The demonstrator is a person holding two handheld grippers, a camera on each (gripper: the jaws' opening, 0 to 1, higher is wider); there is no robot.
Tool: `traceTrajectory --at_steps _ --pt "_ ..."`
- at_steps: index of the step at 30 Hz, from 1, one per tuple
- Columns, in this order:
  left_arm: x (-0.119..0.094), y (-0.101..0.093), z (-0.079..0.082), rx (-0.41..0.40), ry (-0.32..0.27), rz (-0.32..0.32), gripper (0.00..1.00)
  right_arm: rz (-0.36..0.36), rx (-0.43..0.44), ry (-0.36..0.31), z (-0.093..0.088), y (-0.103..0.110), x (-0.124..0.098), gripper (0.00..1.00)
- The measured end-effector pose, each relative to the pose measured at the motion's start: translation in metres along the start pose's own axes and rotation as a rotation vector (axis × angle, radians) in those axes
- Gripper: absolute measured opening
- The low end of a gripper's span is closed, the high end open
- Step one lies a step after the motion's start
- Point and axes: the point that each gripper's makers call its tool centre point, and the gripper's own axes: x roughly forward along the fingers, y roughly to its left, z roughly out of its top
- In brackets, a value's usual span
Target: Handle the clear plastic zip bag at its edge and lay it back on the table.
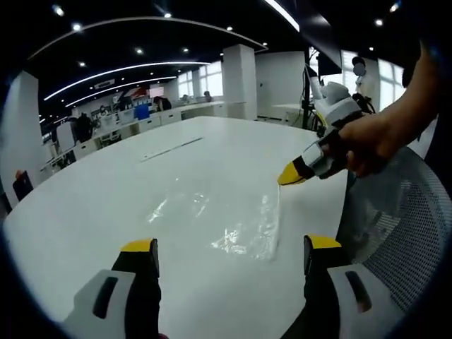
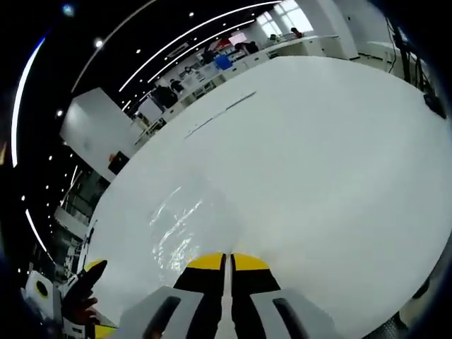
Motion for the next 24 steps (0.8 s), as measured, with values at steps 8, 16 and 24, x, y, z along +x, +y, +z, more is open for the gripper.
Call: traceTrajectory --at_steps 8,16,24 --pt "0.0 0.0 0.002 0.005 -0.008 -0.001 0.84 0.018 -0.196 0.081 -0.01 -0.003 -0.004 0.06" --pt "0.0 -0.001 0.001 0.002 -0.006 -0.004 0.83 0.061 -0.529 0.156 -0.007 -0.005 -0.005 0.15" --pt "0.001 -0.004 -0.003 0.009 0.01 -0.018 0.82 0.14 -0.885 0.239 0.0 -0.006 0.0 0.24"
